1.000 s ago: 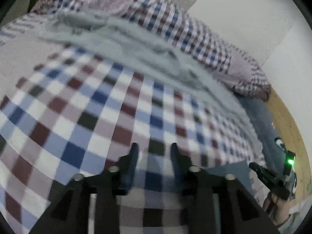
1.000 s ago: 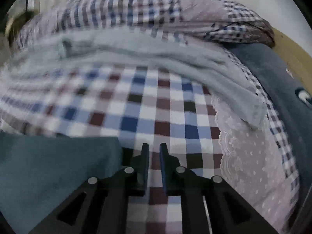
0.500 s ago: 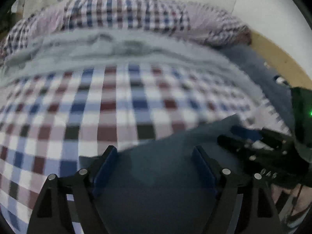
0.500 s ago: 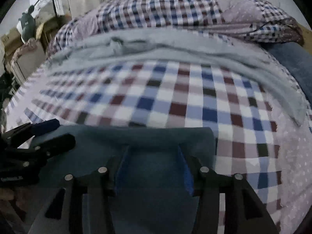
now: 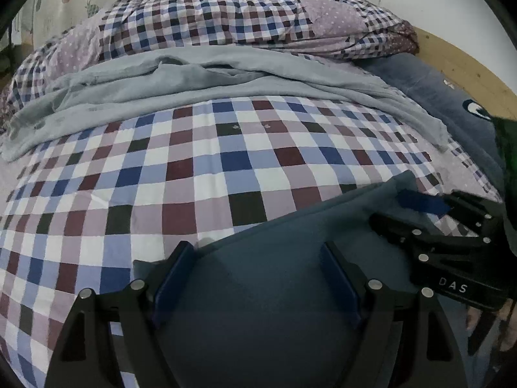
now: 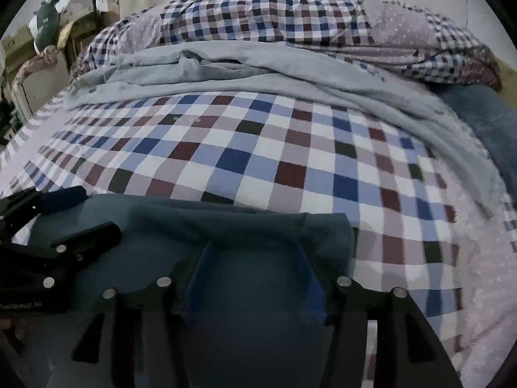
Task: Fold clothes
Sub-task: 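Open both grippers and smooth the folded teal shirt flat on the sheet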
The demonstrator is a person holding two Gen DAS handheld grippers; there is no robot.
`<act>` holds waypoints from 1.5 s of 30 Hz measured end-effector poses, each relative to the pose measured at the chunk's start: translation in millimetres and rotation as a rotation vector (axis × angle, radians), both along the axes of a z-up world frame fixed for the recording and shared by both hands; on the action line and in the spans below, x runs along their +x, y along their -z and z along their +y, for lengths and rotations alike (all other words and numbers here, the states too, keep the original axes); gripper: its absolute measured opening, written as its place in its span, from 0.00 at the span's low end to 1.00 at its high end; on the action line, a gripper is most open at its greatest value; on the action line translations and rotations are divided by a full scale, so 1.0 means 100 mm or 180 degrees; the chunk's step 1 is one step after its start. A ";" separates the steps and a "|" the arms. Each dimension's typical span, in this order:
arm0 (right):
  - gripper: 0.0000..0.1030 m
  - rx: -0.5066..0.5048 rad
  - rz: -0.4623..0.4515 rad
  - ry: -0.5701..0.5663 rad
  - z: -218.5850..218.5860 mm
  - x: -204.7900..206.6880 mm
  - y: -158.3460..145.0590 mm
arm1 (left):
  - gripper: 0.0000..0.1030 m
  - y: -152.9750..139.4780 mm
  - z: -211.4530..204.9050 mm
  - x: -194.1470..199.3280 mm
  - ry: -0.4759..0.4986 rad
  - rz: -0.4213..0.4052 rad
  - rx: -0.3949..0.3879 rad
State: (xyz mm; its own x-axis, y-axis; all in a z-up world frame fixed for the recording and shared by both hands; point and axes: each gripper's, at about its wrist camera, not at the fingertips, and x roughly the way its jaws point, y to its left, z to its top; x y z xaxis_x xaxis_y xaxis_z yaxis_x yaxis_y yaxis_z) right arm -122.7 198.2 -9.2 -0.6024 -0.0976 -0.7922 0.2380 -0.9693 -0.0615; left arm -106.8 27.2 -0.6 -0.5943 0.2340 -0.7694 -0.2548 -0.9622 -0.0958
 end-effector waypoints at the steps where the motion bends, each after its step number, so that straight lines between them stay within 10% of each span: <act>1: 0.62 0.0056 0.0038 0.0048 -0.01 0.05 -0.04 | 0.81 -0.02 0.00 0.02 -0.0020 0.0032 -0.0013; 13: 0.73 -0.0328 0.0138 0.0232 0.18 1.04 -0.31 | 0.81 -0.34 0.04 0.73 -0.0023 0.0261 0.0332; 22: 0.84 -0.0444 0.0014 0.0244 0.35 1.07 0.02 | 0.86 -0.10 0.45 0.91 0.0116 0.0394 -0.0445; 33: 0.84 -0.0293 0.0151 0.0310 0.30 1.20 -0.08 | 0.87 -0.17 0.36 1.09 0.0124 0.0504 -0.0384; 45: 0.83 -0.0441 0.0482 0.0228 0.28 2.14 -0.25 | 0.87 -0.11 0.29 2.21 0.0251 0.0590 -0.0312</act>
